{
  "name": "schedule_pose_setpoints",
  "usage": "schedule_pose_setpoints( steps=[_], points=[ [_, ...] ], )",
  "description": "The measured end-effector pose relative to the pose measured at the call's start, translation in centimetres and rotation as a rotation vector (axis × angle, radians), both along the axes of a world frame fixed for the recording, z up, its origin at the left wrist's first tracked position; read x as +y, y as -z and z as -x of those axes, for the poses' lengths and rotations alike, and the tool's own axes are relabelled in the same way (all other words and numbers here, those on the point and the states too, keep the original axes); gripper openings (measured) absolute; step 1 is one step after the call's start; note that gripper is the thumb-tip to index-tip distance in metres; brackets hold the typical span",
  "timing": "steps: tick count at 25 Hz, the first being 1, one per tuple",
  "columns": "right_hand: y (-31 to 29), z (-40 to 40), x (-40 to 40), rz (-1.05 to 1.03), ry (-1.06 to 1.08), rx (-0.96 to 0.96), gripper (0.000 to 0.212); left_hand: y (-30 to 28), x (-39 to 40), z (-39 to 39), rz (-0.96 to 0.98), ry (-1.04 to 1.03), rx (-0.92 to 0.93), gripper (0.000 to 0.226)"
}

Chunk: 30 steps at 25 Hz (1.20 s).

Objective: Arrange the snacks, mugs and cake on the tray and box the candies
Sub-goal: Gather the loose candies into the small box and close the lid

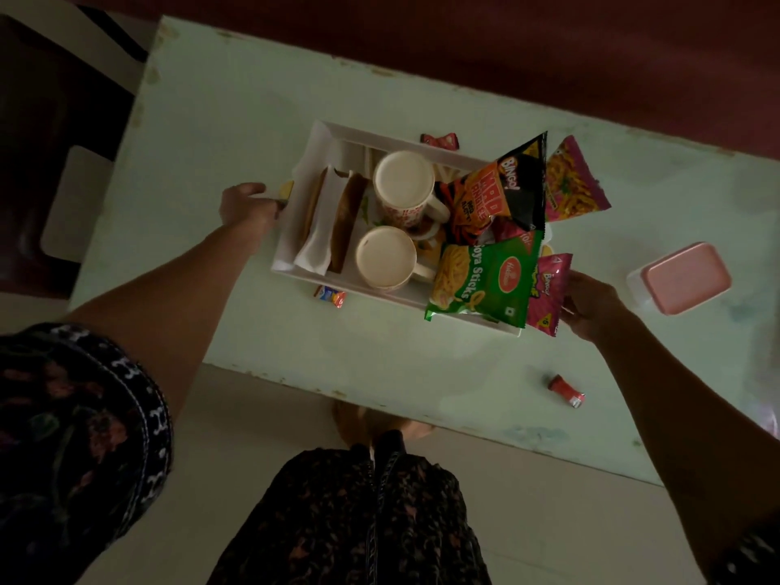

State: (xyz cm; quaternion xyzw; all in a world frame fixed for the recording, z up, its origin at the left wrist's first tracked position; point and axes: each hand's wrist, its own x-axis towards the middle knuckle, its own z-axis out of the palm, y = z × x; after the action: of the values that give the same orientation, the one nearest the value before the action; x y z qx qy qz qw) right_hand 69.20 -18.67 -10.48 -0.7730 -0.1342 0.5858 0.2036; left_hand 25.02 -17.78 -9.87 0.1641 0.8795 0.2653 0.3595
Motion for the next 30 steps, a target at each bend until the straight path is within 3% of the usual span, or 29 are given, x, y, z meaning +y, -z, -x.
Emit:
schedule_pose_setpoints(
  steps=[2, 4, 5, 9, 11, 14, 19, 23, 25, 30],
  points=[
    [-1.8, -0.2, -1.1, 0.0, 0.032, 0.003, 0.016, -1.7, -1.8, -0.9, -0.022, 0.055, 0.218, 0.039],
    [-4.1, -0.6, -2.3, -0.003, 0.085, -0.005, 0.016, -3.1, -4.3, -2.2, -0.07, 0.006, 0.293, 0.034],
    [-5.1, -0.7, -2.8, -0.01, 0.098, -0.03, 0.016, -3.5, -5.6, -3.2, -0.089, -0.057, 0.248, 0.032],
    [-7.1, -2.0, -4.5, -0.101, 0.101, -0.163, 0.01, -5.0, -10.5, -10.7, -0.243, -0.271, -0.208, 0.024],
    [-6.7, -2.8, -5.4, -0.125, 0.097, -0.273, 0.02, -5.6, -12.9, -15.9, -0.235, -0.244, -0.38, 0.01],
    [-5.5, -3.8, -5.7, -0.157, 0.021, -0.646, 0.041, -5.7, -16.3, -22.9, -0.151, -0.12, -0.561, 0.018],
    [-2.4, -6.4, -3.6, -0.26, -0.016, -0.815, 0.087, -4.4, -18.2, -32.6, -0.101, 0.012, -0.614, 0.012],
    [-0.9, -8.1, -0.4, -0.181, 0.001, -0.764, 0.117, -4.1, -17.3, -38.8, -0.113, 0.033, -0.638, 0.005],
    [-0.3, -8.9, 1.2, -0.157, 0.048, -0.711, 0.12, -3.6, -16.5, -41.0, -0.124, 0.079, -0.656, 0.006],
    [0.1, -9.7, 0.3, -0.196, -0.022, -0.722, 0.098, -2.7, -14.4, -43.0, -0.146, 0.072, -0.64, 0.006]
  ],
)
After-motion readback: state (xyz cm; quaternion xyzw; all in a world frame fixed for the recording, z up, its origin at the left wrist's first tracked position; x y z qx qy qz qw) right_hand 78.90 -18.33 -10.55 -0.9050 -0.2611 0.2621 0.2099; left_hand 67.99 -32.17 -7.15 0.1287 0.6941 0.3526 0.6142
